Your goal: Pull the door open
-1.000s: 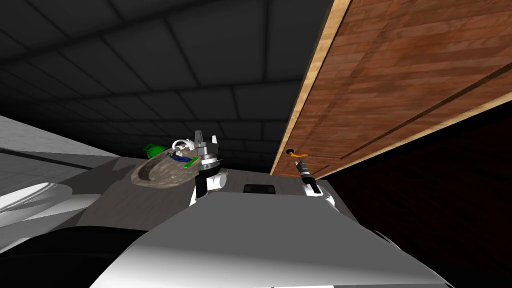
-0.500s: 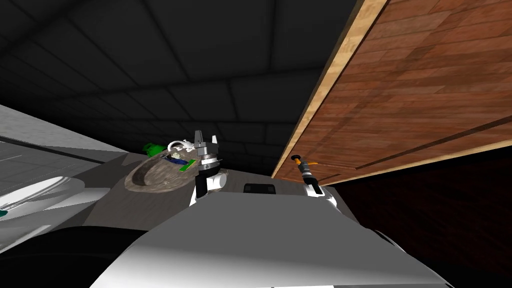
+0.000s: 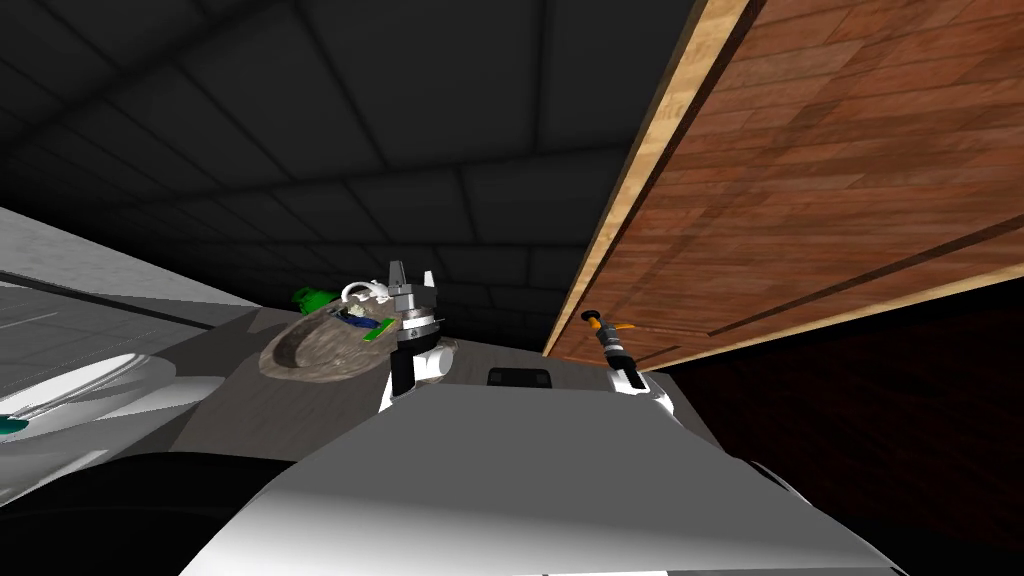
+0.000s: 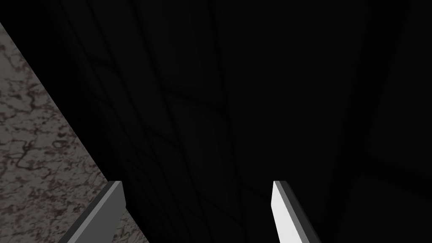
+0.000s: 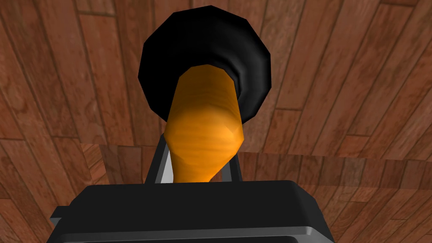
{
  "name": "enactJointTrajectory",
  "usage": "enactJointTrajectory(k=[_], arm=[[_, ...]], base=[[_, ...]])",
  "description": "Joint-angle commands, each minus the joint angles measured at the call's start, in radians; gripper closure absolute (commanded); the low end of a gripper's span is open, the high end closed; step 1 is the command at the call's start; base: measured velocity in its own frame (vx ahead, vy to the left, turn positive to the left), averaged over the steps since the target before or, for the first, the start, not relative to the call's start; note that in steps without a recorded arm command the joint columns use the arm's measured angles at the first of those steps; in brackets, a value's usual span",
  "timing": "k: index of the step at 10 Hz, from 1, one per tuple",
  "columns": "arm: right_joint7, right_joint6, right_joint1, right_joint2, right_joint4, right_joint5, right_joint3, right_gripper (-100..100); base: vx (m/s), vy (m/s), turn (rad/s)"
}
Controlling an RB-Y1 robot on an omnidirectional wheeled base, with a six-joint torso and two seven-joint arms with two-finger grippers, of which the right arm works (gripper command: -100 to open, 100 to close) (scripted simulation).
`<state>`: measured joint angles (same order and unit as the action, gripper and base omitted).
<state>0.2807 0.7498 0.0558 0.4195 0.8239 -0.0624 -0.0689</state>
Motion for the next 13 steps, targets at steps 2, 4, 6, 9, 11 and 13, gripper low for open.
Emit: enactJointTrajectory(k=[2, 4, 6, 9, 11, 13], arm=[[0.020, 0.027, 0.019, 0.017, 0.003, 0.006, 0.014, 100], [0.042, 0.057, 0.042, 0.037, 0.006, 0.012, 0.030, 100], [0.067, 0.091, 0.066, 0.059, 0.010, 0.019, 0.047, 100], [0.098, 0.132, 0.096, 0.085, 0.014, 0.027, 0.068, 100], [0.106, 0.153, 0.109, 0.091, 0.002, 0.028, 0.074, 100], [0.116, 0.180, 0.123, 0.102, -0.004, 0.029, 0.079, 100]], base=[[-0.120, -0.046, 0.111], [-0.172, -0.045, 0.105], [-0.222, -0.072, 0.141], [-0.202, -0.058, 0.099], [-0.122, -0.050, 0.095], [-0.182, -0.069, 0.158]])
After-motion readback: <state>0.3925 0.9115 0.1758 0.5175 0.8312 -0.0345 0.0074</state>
